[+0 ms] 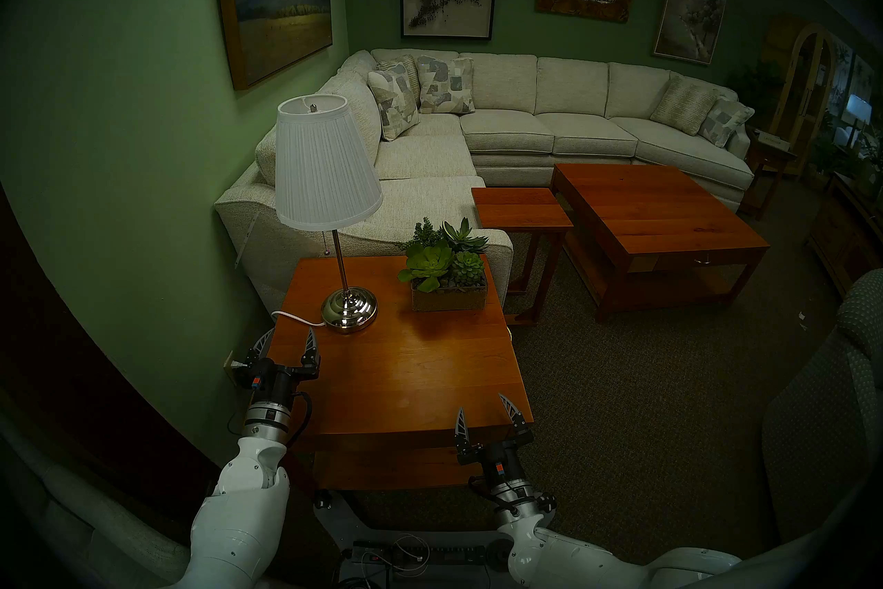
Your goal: Pull on string to turn on lamp
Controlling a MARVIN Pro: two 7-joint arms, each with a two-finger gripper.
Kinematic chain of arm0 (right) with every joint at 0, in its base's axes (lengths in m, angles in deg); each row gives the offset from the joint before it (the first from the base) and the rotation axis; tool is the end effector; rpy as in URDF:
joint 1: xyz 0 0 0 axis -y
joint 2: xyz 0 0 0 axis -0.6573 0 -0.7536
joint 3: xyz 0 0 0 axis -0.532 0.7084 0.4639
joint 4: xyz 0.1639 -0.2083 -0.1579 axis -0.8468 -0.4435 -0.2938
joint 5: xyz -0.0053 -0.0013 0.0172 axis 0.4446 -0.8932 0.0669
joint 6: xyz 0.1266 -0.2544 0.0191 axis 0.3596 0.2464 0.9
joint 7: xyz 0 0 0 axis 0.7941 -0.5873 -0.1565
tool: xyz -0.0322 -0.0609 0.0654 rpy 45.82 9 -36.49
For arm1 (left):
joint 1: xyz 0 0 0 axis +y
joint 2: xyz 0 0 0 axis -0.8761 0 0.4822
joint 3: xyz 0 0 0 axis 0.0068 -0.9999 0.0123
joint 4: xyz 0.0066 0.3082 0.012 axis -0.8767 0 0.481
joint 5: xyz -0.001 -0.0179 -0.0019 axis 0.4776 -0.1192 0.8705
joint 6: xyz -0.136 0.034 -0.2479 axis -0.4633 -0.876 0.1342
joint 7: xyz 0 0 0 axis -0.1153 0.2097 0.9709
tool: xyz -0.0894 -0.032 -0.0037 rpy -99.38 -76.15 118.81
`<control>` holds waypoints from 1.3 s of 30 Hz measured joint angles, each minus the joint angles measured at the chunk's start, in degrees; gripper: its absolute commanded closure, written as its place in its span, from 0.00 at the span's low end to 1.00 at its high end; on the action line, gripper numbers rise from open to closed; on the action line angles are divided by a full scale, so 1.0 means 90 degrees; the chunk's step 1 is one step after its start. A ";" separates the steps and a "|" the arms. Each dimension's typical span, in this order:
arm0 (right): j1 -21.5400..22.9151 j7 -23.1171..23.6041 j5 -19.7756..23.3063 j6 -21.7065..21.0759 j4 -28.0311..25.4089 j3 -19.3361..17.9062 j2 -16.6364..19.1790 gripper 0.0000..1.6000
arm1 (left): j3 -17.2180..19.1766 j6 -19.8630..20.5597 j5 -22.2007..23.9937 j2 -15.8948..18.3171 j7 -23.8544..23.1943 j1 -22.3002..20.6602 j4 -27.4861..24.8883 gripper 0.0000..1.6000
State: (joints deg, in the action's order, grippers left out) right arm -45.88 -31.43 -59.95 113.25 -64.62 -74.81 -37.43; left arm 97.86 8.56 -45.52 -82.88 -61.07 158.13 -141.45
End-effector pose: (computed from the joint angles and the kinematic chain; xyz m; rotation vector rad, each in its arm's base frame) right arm 0.2113 0.0691 -0.5617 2.0664 0.5617 2.2398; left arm 0.2876 0.1035 -0.4776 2.0972 0.1033 2.3280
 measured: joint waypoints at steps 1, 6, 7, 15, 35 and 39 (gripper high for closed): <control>0.0000 0.0000 0.0000 0.0000 0.0000 0.0000 0.0000 0.00 | 0.0000 0.0001 0.0000 0.0000 -0.0001 0.0002 0.0002 0.00; 0.0000 0.0000 0.0000 0.0000 0.0000 0.0000 0.0000 0.00 | 0.0000 0.0003 0.0001 0.0000 -0.0002 0.0003 0.0005 0.00; 0.0000 0.0000 0.0000 0.0000 0.0000 0.0000 0.0000 0.00 | 0.0000 0.0003 0.0001 0.0000 -0.0002 0.0003 0.0006 0.00; 0.0000 0.0000 0.0001 0.0000 0.0000 0.0000 0.0000 0.00 | -0.0012 0.0000 -0.0079 -0.0015 0.0046 0.0026 -0.0060 0.00; 0.0000 0.0002 0.0002 0.0000 0.0000 0.0000 0.0000 0.00 | -0.0225 0.0410 -0.0121 -0.0026 0.0167 -0.0633 -0.0377 0.00; 0.0001 0.0002 0.0002 0.0001 0.0000 0.0001 0.0000 0.00 | -0.0304 0.0632 -0.0135 0.0016 0.0260 -0.0825 -0.0325 0.00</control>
State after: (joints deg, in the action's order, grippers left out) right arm -45.87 -31.42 -59.93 113.26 -64.62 -74.80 -37.43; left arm 95.12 14.24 -46.74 -82.74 -58.73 150.70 -144.37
